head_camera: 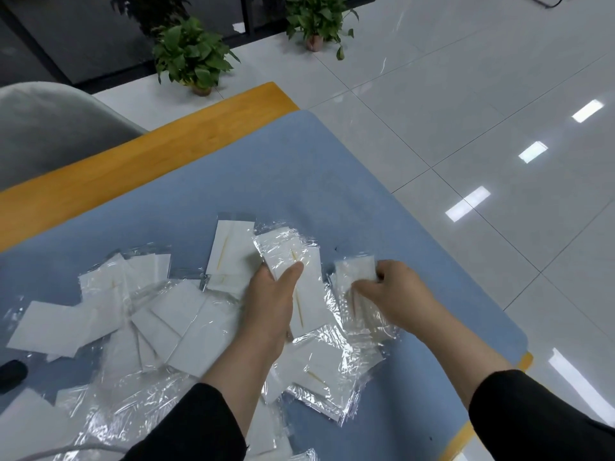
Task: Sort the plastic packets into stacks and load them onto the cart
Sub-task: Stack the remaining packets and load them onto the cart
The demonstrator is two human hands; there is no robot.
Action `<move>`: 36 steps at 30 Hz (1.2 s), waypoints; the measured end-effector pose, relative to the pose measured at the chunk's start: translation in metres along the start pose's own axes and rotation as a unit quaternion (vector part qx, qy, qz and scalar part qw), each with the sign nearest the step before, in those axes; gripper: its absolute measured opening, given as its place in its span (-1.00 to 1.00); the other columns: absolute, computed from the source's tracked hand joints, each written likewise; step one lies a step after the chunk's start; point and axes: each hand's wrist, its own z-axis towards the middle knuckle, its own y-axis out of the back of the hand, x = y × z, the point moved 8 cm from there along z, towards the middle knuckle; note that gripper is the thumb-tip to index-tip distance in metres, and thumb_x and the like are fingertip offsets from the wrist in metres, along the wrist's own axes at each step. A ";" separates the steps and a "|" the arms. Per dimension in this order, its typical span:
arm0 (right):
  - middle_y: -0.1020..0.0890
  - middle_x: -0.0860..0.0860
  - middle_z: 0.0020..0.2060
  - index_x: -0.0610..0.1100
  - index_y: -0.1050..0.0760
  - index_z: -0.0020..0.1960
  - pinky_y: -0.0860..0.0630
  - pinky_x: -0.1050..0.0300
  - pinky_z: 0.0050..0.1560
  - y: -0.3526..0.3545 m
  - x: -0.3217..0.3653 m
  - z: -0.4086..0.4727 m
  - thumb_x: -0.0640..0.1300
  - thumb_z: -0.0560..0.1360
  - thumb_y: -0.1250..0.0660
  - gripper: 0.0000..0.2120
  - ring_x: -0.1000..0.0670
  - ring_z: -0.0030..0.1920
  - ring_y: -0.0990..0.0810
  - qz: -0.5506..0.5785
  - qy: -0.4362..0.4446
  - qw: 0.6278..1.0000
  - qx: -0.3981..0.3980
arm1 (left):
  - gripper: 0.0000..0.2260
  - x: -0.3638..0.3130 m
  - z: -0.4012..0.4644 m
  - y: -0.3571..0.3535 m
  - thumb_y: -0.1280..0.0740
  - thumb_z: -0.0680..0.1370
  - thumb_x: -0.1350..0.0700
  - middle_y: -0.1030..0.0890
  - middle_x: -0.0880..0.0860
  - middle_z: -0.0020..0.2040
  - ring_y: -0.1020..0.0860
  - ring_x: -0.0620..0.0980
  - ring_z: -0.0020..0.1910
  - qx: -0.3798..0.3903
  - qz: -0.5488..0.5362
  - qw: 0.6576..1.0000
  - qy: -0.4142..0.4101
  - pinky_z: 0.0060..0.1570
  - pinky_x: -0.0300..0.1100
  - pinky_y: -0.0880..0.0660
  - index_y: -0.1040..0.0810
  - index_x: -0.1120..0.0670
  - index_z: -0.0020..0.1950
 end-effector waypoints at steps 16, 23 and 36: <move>-0.60 -0.08 0.04 -0.05 -0.61 0.20 -0.46 0.19 0.17 0.007 0.047 -0.019 -0.15 0.63 -0.29 -0.81 0.08 0.01 -0.56 0.167 0.180 0.969 -0.034 | -0.81 -0.014 -0.031 -0.059 -0.33 0.64 0.20 -0.72 0.21 0.09 -0.69 0.19 0.10 0.131 -0.139 0.979 0.066 0.15 0.07 -0.61 -0.63 0.17 0.23; -0.51 0.04 0.10 0.03 -0.54 0.26 -0.36 0.18 -0.01 0.035 -0.040 -0.004 0.07 0.51 -0.44 -0.65 -0.02 0.03 -0.57 -0.036 0.029 0.994 -0.103 | -0.82 -0.006 -0.015 -0.020 -0.40 0.59 0.22 -0.75 0.11 0.00 -0.73 0.10 -0.04 0.037 -0.144 0.986 0.078 -0.09 -0.05 -0.65 -0.61 0.12 0.19; -0.52 0.13 -0.19 0.05 -0.38 -0.05 -0.44 0.05 -0.03 0.001 -0.051 -0.012 0.17 0.45 -0.46 -0.69 -0.07 -0.06 -0.56 -0.129 -0.012 0.991 -0.043 | -0.71 -0.004 -0.015 -0.017 -0.39 0.57 0.31 -0.72 0.15 0.11 -0.69 0.14 0.12 0.075 -0.082 0.993 0.040 0.19 0.08 -0.58 -0.57 0.12 0.28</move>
